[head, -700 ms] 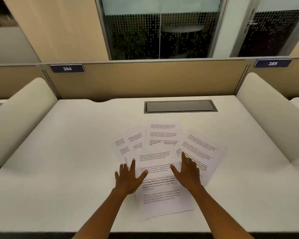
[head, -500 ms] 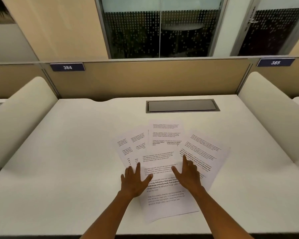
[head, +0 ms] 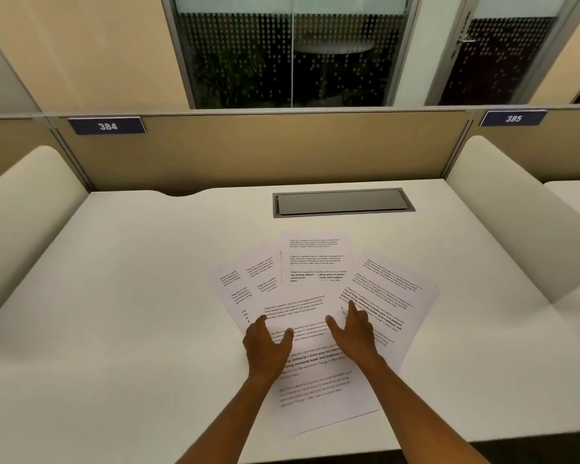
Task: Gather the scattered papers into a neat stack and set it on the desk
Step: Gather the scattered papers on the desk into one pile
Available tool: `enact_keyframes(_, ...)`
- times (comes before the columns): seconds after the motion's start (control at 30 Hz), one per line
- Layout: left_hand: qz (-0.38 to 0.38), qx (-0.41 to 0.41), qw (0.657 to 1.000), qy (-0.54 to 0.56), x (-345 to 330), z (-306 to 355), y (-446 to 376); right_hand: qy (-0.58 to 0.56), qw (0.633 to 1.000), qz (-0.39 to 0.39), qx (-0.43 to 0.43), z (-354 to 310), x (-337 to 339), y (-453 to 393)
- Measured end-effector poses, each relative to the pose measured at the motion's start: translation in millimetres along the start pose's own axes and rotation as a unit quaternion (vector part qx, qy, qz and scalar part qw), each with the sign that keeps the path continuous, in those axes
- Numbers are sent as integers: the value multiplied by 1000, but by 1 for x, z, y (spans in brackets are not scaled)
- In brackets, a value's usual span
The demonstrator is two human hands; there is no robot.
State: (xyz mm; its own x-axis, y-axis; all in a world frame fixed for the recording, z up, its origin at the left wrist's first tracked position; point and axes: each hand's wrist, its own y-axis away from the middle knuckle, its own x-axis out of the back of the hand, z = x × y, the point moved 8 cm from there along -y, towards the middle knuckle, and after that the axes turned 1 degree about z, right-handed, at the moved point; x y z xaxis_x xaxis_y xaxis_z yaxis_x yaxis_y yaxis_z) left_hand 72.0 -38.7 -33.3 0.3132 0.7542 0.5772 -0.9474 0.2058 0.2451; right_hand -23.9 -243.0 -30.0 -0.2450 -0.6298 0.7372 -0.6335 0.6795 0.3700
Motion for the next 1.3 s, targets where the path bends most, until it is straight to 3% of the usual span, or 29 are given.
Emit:
enact_keyframes(0.3,46,39,993,98,11,-9,-11,-88,996,-11,-31,2,0,-7)
enact_keyframes(0.83,52,17,994,96,20,-2,-42,-308,950,-47,10,4,10,-9)
enact_keyframes(1.0,-23,0,990,137,10,14,-52,-362,931,-29,35,-1,32,2)
enact_keyframes(1.13,-137,-14,963,233,-2,33,-48,-419,908,12,7,11,45,5)
enact_keyframes(1.3,-227,-50,951,206,-22,47,-45,-474,878,61,-34,29,55,15)
